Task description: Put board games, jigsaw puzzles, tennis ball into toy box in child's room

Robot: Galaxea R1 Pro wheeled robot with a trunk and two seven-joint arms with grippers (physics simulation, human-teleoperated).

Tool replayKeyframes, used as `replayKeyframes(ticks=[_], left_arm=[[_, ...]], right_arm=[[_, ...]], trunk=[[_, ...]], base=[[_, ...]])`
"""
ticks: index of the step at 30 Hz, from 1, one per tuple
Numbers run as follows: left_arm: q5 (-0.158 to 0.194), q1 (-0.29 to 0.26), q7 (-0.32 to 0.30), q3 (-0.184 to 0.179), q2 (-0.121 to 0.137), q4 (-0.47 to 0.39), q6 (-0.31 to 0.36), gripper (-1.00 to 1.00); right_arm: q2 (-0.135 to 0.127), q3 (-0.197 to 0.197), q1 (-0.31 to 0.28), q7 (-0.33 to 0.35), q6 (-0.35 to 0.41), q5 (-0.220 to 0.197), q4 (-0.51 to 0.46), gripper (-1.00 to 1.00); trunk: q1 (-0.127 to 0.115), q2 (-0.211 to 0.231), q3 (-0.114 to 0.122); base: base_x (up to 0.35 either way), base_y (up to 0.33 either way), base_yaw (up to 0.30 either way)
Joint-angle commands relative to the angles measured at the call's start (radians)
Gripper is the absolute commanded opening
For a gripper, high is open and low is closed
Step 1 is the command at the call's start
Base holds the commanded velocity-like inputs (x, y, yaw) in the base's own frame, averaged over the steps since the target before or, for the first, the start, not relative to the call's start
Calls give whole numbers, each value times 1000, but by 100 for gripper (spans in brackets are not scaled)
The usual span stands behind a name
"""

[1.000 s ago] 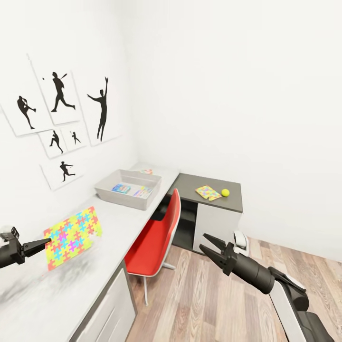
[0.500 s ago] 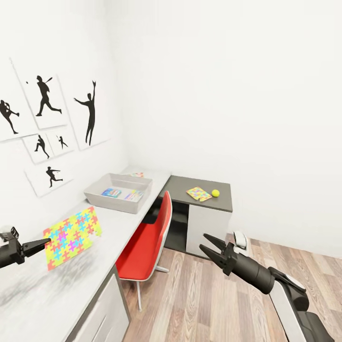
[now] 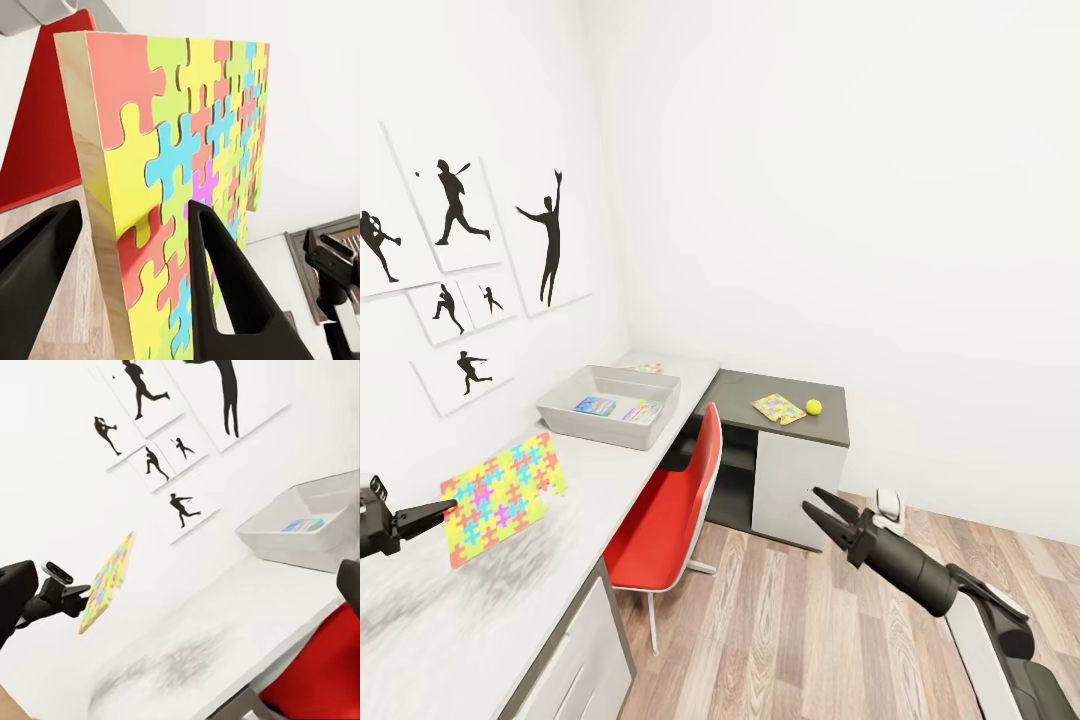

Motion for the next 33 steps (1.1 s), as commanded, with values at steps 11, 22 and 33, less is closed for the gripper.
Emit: replayKeyframes(ticks=[11,22,33], left_arm=[[-1,-1,-4,0,0,0,10,-100],[-1,0,-4,0,0,0,10,-100],[1,1,-4,0,-1,3,10,-100]], right_arm=[[1,-56,-2,-328,90,-7,33,100],[2,-96,-2,-679,128,-99,32,100],[0,-94,-2,-638,124,-129,25,100]], trunk=[[1,-2,-2],[1,-2,-2],[1,-2,-2]], base=[[0,0,0],[0,0,0],[57,-70,0]])
